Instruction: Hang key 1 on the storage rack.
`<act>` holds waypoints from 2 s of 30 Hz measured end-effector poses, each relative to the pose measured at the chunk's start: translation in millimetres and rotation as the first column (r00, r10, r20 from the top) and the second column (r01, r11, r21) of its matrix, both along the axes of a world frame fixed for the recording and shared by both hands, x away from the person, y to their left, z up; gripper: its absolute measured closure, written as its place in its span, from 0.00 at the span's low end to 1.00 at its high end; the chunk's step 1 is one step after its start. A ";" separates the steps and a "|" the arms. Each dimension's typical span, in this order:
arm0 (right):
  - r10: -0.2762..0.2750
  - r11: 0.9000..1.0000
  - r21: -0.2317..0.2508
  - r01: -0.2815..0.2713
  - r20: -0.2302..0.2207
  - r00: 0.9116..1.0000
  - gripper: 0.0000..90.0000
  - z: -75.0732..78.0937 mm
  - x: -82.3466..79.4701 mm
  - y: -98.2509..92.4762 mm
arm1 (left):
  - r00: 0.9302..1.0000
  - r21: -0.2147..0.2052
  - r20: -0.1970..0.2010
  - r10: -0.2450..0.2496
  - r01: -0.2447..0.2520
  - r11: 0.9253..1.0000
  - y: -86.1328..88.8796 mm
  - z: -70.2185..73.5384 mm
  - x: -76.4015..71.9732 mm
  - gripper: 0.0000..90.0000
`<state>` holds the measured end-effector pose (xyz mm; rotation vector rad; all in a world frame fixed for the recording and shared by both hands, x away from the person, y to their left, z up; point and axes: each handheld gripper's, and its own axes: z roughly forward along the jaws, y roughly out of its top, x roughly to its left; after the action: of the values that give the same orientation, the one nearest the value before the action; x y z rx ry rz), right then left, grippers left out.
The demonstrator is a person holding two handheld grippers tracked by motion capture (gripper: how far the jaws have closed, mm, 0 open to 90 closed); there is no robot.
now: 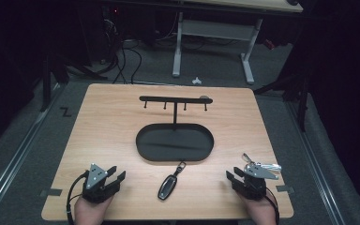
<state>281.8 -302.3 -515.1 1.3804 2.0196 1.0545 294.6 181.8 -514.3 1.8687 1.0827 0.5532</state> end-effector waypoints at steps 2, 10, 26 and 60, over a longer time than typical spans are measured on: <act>0.004 1.000 -0.006 -0.004 0.012 1.000 0.64 0.1 -0.2 0.4 | 1.000 0.016 0.003 -0.001 0.001 1.000 -1.6 -0.4 -0.4 0.63; 0.008 1.000 -0.012 -0.008 0.031 0.999 0.58 -0.1 -2.2 1.8 | 1.000 0.027 0.001 0.001 -0.001 1.000 -6.6 0.1 0.2 0.61; 0.027 1.000 0.006 -0.027 0.009 1.000 0.64 -1.5 0.3 2.0 | 0.994 0.092 -0.016 -0.108 0.109 0.990 -37.7 0.5 -8.4 0.76; 0.003 1.000 -0.003 -0.003 -0.006 1.000 0.60 -7.2 -18.5 -10.3 | 0.898 0.197 -0.089 -0.431 0.440 0.876 -158.0 -11.6 -24.0 0.86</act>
<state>263.4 -312.6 -522.3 1.3805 2.0272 1.0495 270.7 23.7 -526.0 2.2359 0.6066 0.3748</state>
